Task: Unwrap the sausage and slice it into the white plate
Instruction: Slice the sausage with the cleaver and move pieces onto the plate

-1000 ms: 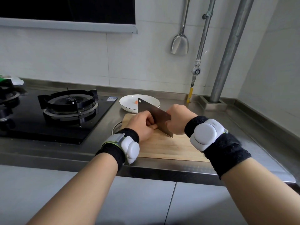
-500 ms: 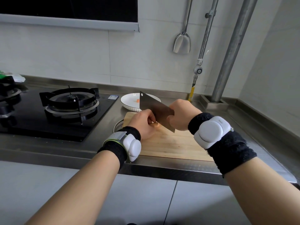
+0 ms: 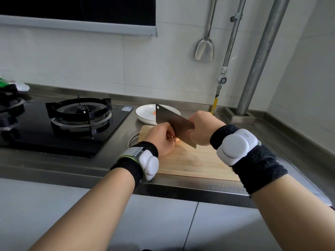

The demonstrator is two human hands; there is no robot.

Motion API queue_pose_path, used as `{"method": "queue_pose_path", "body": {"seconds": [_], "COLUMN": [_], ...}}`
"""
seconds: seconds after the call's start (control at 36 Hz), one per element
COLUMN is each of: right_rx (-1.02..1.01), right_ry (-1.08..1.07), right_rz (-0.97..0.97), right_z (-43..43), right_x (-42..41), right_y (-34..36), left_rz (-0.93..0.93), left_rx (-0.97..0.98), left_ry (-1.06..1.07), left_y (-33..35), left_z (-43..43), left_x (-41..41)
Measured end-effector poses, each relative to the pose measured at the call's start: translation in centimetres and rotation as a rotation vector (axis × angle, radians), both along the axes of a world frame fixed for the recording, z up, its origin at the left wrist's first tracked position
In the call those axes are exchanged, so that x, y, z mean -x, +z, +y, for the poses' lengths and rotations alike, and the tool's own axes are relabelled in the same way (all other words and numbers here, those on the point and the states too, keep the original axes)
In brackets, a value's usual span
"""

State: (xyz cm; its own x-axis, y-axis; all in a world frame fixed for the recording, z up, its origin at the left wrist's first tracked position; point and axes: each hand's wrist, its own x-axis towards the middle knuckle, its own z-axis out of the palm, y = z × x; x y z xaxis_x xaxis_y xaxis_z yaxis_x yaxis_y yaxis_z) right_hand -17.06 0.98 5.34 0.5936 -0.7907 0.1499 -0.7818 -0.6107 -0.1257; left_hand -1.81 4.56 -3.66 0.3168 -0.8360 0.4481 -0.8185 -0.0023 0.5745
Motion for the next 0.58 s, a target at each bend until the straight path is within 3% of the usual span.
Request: {"method": "queue_pose_path", "body": {"seconds": [0.58], "right_rx": [-0.045], "right_ry": [0.006], "right_rz": [0.049], "right_z": [-0.27], "right_x": [-0.34], "right_y": [-0.50], "left_rz": [0.034], "left_rx": [-0.027], "left_ry": [0.020], "left_y": [-0.34], "left_z": [-0.71], "left_x": [-0.28]}}
